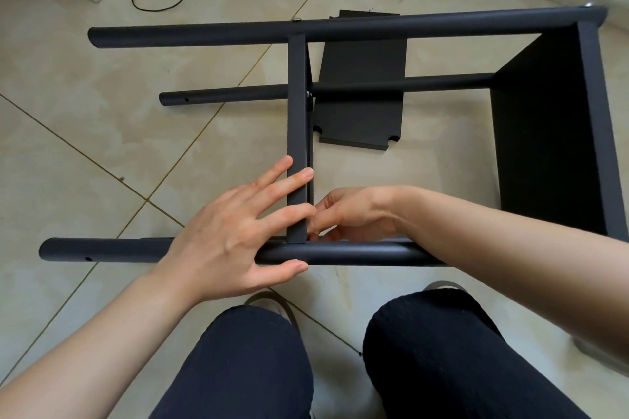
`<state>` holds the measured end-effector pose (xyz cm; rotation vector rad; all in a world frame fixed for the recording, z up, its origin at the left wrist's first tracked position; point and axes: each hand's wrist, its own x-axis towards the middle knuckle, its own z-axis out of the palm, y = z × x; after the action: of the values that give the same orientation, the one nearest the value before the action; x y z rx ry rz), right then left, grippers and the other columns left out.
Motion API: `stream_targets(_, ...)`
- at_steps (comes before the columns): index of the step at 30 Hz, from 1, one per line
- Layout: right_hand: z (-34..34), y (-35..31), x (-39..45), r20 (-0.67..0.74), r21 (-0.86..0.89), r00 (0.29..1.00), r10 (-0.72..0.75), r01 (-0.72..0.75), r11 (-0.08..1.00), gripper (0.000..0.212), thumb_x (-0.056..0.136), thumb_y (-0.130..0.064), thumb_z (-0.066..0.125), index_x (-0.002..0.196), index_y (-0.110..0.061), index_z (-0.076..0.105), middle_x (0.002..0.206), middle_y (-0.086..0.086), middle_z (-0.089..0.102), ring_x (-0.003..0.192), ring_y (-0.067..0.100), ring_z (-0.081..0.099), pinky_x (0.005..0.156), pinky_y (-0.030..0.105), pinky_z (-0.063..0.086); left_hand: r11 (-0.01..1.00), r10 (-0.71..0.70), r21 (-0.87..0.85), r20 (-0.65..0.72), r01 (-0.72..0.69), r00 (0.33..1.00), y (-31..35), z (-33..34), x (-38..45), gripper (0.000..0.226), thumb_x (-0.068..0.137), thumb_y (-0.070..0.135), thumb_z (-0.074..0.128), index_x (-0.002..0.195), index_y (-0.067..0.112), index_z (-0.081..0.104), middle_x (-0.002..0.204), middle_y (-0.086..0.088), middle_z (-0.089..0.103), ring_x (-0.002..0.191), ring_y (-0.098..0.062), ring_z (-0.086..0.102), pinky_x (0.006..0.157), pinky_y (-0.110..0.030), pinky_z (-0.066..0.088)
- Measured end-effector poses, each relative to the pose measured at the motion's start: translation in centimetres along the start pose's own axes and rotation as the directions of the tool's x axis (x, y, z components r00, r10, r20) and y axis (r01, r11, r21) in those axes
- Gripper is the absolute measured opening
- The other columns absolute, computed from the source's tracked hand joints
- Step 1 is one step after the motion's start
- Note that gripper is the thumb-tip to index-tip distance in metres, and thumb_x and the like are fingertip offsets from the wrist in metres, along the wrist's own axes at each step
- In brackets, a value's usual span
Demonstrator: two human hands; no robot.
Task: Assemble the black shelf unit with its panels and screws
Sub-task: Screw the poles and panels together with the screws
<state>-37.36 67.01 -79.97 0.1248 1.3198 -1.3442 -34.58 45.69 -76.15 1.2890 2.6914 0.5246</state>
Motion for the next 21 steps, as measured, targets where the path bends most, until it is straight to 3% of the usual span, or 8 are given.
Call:
stream_targets(3,-0.31,0.00,0.02,0.045,0.048,0.999,-0.011,0.009,0.999,0.024,0.097,-0.006,0.057,0.119,0.000,0.058,0.107,0.019,0.054,0.100,0.027,0.055,0.099,0.036,0.048,1.000,-0.003,0.001,0.003,0.003,1.000,-0.02,-0.04,0.00,0.058,0.089,0.061,0.057,0.133,0.024,0.061,0.164,0.001,0.028,0.154,-0.021,0.018,0.097,-0.034,0.041)
stream_targets(6,-0.30,-0.13,-0.05,0.069,0.053,0.998,-0.006,0.002,0.999,0.023,0.097,-0.008,0.056,0.119,-0.001,0.058,0.109,0.018,0.053,0.095,0.022,0.058,0.088,0.028,0.053,1.000,-0.003,-0.002,0.005,0.003,1.000,-0.04,-0.04,0.00,0.058,0.088,0.061,0.058,0.133,0.024,0.060,0.164,0.001,0.027,0.154,-0.021,0.018,0.096,-0.036,0.043)
stream_targets(11,-0.07,-0.15,-0.02,0.042,0.036,0.999,0.006,-0.008,0.999,0.009,0.096,-0.005,0.055,0.098,-0.001,0.063,0.096,0.015,0.056,0.078,0.017,0.059,0.078,0.025,0.052,1.000,0.001,-0.010,-0.002,-0.001,1.000,-0.12,0.03,-0.07,0.057,0.089,0.061,0.057,0.133,0.024,0.060,0.165,0.001,0.027,0.154,-0.021,0.018,0.095,-0.038,0.046)
stream_targets(14,0.30,-0.26,-0.02,0.003,0.015,1.000,-0.007,0.007,1.000,0.016,0.092,-0.001,0.055,0.081,-0.005,0.065,0.080,0.009,0.058,0.067,0.013,0.057,0.072,0.024,0.049,1.000,0.000,-0.016,-0.004,0.000,1.000,-0.18,0.04,-0.26,0.057,0.089,0.061,0.058,0.133,0.025,0.058,0.164,0.001,0.028,0.154,-0.022,0.019,0.096,-0.039,0.047)
stream_targets(17,0.48,-0.48,-0.13,-0.025,-0.034,1.000,-0.006,0.006,0.999,0.012,0.093,-0.002,0.056,0.084,-0.005,0.064,0.077,0.007,0.058,0.065,0.012,0.056,0.070,0.024,0.047,1.000,-0.006,-0.023,-0.005,0.006,1.000,-0.17,0.08,-0.34,0.057,0.089,0.061,0.057,0.133,0.026,0.058,0.164,0.001,0.028,0.154,-0.022,0.019,0.096,-0.041,0.048)
stream_targets(21,0.45,-0.51,-0.30,-0.116,-0.117,0.993,-0.014,0.000,0.993,0.014,0.092,-0.010,0.061,0.080,-0.009,0.067,0.078,0.006,0.061,0.073,0.016,0.056,0.079,0.033,0.045,1.000,-0.017,-0.016,-0.001,0.017,1.000,-0.09,0.09,-0.31,0.058,0.089,0.062,0.056,0.134,0.025,0.059,0.164,0.001,0.028,0.154,-0.021,0.017,0.097,-0.040,0.048)
